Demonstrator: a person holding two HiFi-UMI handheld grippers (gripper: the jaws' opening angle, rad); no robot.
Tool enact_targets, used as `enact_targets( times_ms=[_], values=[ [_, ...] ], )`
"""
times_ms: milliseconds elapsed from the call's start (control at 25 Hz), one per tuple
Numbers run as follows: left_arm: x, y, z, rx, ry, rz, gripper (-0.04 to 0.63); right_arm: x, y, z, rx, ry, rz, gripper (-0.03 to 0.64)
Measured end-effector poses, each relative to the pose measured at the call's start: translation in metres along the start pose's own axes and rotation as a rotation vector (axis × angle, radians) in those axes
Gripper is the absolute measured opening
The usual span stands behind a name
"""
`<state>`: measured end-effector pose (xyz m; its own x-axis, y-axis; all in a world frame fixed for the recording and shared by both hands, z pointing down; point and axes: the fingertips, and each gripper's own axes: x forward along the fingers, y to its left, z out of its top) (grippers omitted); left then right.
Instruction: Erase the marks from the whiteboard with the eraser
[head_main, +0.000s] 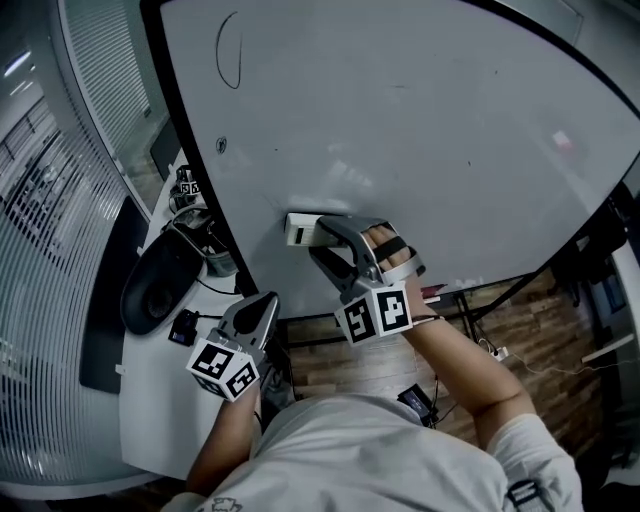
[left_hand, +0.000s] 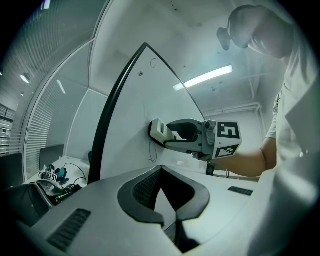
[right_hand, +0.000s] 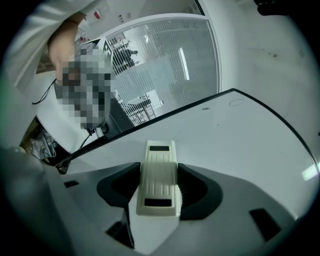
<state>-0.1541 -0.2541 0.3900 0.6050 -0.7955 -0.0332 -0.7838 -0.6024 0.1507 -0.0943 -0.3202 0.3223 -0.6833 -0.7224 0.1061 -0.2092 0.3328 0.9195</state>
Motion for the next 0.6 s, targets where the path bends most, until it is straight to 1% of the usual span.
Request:
enact_targets(
  times_ms=[160,280,480,600],
  values=[
    [-0.008,0.005,0.001,0.009,0.010,-0.036,0.008,0.007,-0.003,0.005,-0.027,0.005,-0.041,0.235],
    [-0.010,0.008,-0.005,0.009,0.027,-0.062,0.008,0.009,0.005,0.001,-0.057,0.009,-0.069,0.235],
    [-0.017,0.012,-0.018,-0.005,0.056,-0.069,0.008,0.017,0.058,-0.010,-0.108,0.027,0.004,0.235],
    [-0.014,0.017,-0.016,-0.005,0.056,-0.067,0.008,0.022,0.088,-0.019,-0.139,0.030,0.035,0.235]
  ],
)
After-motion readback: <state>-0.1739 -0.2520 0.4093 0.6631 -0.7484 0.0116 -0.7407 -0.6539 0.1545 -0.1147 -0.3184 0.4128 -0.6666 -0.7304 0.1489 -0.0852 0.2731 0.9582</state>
